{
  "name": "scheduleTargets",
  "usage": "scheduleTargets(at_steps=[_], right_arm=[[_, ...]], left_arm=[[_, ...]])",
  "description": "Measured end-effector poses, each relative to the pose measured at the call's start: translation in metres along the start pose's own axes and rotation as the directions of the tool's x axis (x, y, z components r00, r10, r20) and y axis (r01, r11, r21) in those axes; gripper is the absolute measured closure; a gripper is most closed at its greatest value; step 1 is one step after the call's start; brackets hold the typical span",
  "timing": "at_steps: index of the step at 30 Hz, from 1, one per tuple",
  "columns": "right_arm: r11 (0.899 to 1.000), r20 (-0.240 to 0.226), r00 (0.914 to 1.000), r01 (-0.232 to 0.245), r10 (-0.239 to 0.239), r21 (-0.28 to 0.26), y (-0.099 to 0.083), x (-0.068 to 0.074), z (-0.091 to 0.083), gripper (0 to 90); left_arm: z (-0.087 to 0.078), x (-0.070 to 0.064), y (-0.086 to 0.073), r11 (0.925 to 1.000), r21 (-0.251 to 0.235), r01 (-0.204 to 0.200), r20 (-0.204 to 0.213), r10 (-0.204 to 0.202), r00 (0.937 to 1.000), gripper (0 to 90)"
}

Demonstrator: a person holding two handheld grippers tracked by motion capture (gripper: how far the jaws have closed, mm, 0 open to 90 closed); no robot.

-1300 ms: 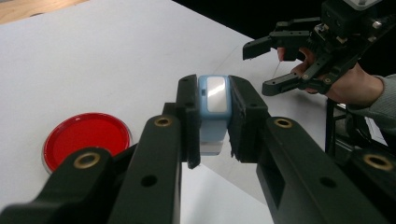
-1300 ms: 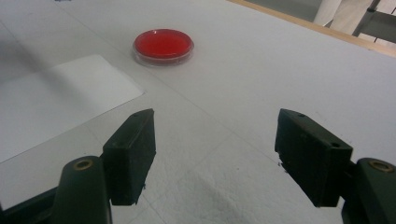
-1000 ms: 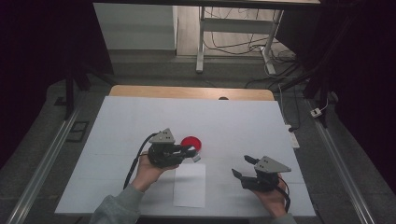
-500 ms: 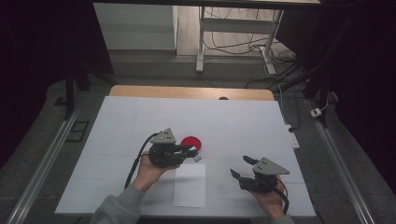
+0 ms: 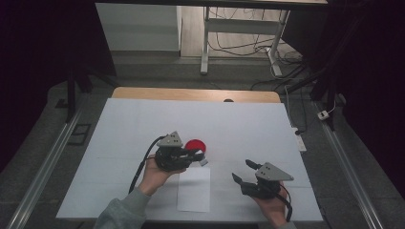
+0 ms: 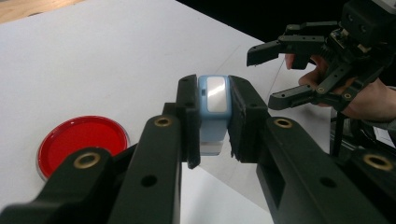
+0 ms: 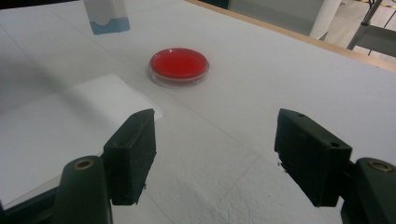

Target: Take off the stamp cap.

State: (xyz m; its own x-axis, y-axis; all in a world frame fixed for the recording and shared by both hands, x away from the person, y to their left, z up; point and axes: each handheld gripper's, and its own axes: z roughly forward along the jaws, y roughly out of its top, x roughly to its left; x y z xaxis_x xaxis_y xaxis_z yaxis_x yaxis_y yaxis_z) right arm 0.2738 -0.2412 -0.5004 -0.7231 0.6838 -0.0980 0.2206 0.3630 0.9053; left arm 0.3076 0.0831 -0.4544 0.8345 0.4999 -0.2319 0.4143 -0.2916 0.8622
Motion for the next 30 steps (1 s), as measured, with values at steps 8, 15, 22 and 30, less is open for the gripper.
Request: scheduleTargets(at_steps=[8, 15, 22, 30], right_arm=[[1.000, 0.002, 1.0000, 0.005, -0.005, 0.005, 0.002, 0.008, 0.011, 29.3], [1.000, -0.006, 0.9996, 0.026, -0.026, 0.015, 0.004, 0.018, 0.022, 29.7], [0.998, -0.018, 0.9983, 0.056, -0.056, 0.027, 0.006, 0.028, 0.031, 29.9], [0.997, -0.017, 0.9970, 0.075, -0.075, 0.024, 0.009, 0.037, 0.038, 30.4]], left_arm=[[0.001, 0.001, 0.000, 1.0000, 0.002, 0.000, 0.000, 0.000, 1.0000, 75.0], [-0.001, 0.000, 0.000, 1.0000, 0.000, -0.001, -0.003, 0.001, 1.0000, 75.0], [0.001, 0.000, 0.000, 1.0000, 0.001, 0.002, -0.005, -0.002, 1.0000, 75.0], [0.003, -0.002, 0.000, 1.0000, 0.003, 0.000, -0.004, 0.000, 1.0000, 75.0]])
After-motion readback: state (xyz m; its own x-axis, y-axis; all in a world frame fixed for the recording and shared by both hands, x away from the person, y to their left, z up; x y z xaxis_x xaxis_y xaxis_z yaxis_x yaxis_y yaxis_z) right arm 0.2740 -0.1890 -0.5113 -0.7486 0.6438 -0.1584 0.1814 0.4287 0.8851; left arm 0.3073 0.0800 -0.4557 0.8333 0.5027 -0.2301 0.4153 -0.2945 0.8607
